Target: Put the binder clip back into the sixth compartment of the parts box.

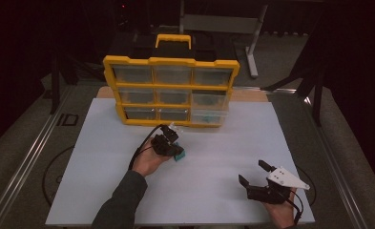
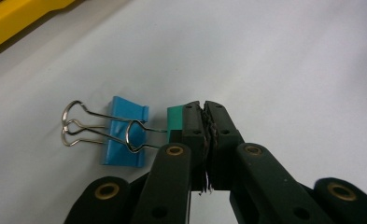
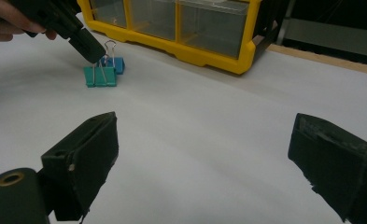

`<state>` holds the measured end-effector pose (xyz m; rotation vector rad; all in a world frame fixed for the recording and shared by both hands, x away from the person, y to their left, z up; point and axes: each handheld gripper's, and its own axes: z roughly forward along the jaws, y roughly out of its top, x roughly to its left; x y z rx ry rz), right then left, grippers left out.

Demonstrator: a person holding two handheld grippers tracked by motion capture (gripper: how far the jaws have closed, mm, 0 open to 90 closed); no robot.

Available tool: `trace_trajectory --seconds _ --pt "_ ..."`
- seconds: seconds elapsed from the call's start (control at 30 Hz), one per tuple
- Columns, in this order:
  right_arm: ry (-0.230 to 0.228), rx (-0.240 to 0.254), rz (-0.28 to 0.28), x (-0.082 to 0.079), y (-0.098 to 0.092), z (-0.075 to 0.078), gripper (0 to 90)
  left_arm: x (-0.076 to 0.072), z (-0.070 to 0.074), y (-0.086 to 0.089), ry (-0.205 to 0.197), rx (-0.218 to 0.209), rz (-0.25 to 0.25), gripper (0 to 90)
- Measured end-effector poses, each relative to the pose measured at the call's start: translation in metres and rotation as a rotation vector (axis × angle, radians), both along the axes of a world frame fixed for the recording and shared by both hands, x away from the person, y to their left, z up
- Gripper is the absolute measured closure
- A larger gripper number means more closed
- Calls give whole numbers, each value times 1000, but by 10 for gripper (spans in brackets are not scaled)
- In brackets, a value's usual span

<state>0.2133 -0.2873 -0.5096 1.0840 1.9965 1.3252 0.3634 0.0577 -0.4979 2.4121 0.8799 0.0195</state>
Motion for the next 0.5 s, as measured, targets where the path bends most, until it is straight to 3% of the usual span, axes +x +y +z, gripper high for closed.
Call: trace_trajectory --seconds 0.1,0.5 --pt "-1 1 0 0 0 0 84 -3 2 -1 -13 7 -16 893" --pt "-13 7 1 1 0 0 84 -3 26 16 -78 -14 21 896"
